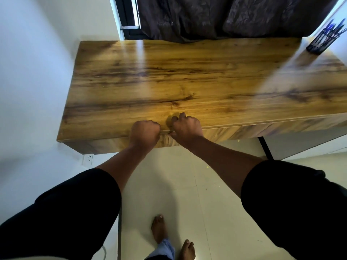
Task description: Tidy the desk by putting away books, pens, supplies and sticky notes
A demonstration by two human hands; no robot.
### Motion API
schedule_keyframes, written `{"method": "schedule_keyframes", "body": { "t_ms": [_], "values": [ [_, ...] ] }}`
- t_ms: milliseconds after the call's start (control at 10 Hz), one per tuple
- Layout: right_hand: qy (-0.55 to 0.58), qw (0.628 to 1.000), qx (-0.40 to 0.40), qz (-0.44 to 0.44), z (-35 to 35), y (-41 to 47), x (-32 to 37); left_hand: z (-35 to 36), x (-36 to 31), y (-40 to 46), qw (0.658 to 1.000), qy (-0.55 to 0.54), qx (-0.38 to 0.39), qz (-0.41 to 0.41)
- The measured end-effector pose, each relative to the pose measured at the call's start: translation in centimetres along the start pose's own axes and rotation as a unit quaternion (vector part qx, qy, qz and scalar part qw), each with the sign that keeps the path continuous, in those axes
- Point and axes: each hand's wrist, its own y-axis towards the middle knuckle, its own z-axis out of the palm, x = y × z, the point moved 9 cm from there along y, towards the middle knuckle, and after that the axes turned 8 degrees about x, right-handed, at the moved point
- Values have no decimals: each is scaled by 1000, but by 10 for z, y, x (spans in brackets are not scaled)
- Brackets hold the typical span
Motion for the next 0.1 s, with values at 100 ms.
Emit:
{"method": "schedule_keyframes", "body": {
  "t_ms": [100],
  "values": [
    [60,997,-7,40,6,-5,-12,-2,6,-4,999,-45,-18,0]
  ]
}}
